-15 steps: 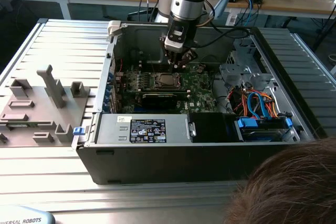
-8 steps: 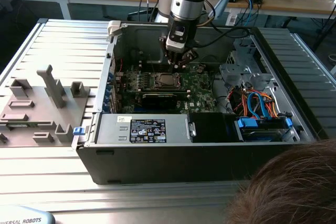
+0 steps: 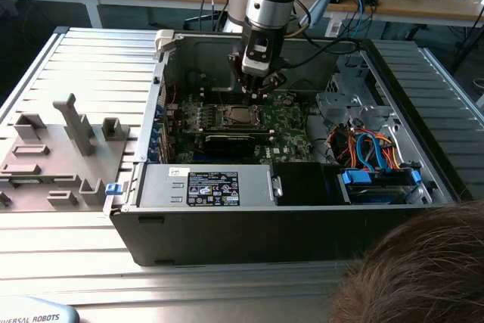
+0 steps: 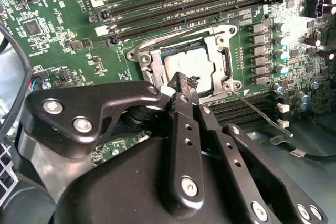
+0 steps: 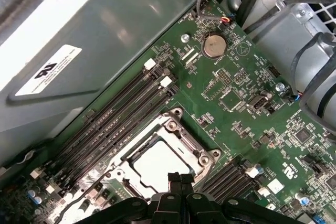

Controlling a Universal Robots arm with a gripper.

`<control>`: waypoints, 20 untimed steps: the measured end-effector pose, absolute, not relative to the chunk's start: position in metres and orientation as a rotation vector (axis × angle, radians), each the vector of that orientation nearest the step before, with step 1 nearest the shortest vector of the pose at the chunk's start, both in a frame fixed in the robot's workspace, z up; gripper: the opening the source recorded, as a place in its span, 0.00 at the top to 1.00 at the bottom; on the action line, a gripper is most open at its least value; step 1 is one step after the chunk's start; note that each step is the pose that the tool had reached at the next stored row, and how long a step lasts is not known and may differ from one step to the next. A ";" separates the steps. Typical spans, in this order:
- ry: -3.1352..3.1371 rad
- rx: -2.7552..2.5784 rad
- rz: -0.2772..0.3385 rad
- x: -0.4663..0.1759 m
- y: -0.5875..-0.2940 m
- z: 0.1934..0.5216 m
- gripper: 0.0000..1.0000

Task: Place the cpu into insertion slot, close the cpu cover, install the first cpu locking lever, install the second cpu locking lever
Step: 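Install the first cpu locking lever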

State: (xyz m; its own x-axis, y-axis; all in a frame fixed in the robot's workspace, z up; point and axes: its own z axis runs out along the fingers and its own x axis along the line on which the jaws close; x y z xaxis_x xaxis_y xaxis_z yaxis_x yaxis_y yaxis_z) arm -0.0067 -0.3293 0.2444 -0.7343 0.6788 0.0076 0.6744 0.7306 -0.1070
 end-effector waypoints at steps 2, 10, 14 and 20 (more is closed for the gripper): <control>-2.885 -1.114 0.151 -0.007 -0.329 0.244 0.89; -2.907 -1.060 0.152 -0.007 -0.329 0.244 0.89; -2.918 -1.031 0.153 -0.007 -0.329 0.244 0.89; -2.932 -0.995 0.154 -0.007 -0.329 0.244 0.89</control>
State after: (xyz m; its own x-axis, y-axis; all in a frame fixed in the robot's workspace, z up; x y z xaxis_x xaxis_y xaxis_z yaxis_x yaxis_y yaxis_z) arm -0.0067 -0.3293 0.2444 -0.7931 0.6090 0.0076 0.6049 0.7891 -0.1070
